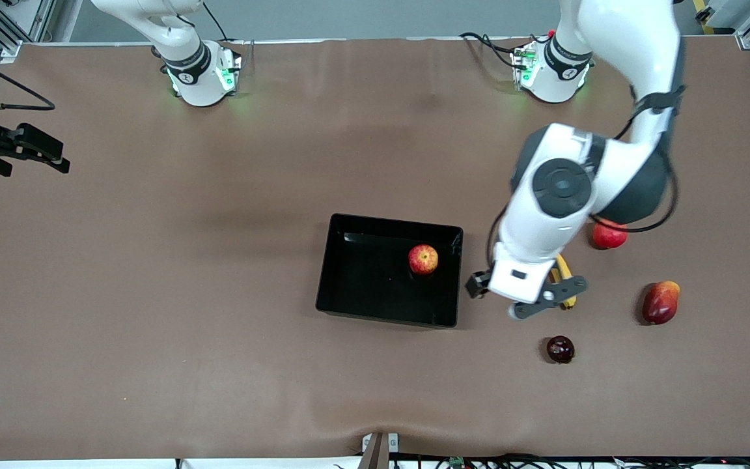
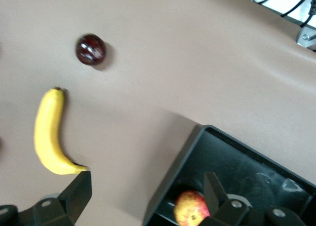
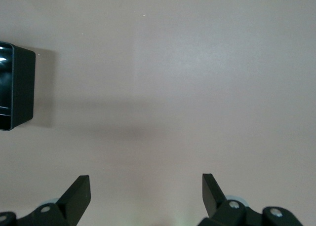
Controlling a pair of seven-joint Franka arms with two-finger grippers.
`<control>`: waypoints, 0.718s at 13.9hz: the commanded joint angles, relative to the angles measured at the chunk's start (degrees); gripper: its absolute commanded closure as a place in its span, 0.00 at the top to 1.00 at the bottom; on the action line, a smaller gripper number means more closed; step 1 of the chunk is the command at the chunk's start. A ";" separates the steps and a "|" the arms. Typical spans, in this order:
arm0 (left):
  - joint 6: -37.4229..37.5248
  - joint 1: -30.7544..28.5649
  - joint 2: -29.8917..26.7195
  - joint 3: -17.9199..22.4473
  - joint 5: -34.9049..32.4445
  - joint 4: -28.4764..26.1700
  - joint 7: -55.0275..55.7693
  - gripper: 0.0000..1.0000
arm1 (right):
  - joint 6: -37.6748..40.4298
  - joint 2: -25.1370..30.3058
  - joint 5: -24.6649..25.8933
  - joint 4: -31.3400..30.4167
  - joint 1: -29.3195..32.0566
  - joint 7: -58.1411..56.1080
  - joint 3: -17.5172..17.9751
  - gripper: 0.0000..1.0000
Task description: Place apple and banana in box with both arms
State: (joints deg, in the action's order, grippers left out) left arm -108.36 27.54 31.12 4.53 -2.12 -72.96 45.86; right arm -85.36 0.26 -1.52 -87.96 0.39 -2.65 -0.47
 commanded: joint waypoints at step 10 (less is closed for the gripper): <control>12.83 -11.63 -12.12 -0.84 0.01 -4.20 -23.35 1.00 | 3.79 -0.09 0.81 0.86 0.40 0.36 0.38 1.00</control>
State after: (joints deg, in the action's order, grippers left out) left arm -96.24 17.58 22.55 4.35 -2.12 -73.71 25.13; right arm -83.27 0.26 -1.40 -87.96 0.39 -2.64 -0.48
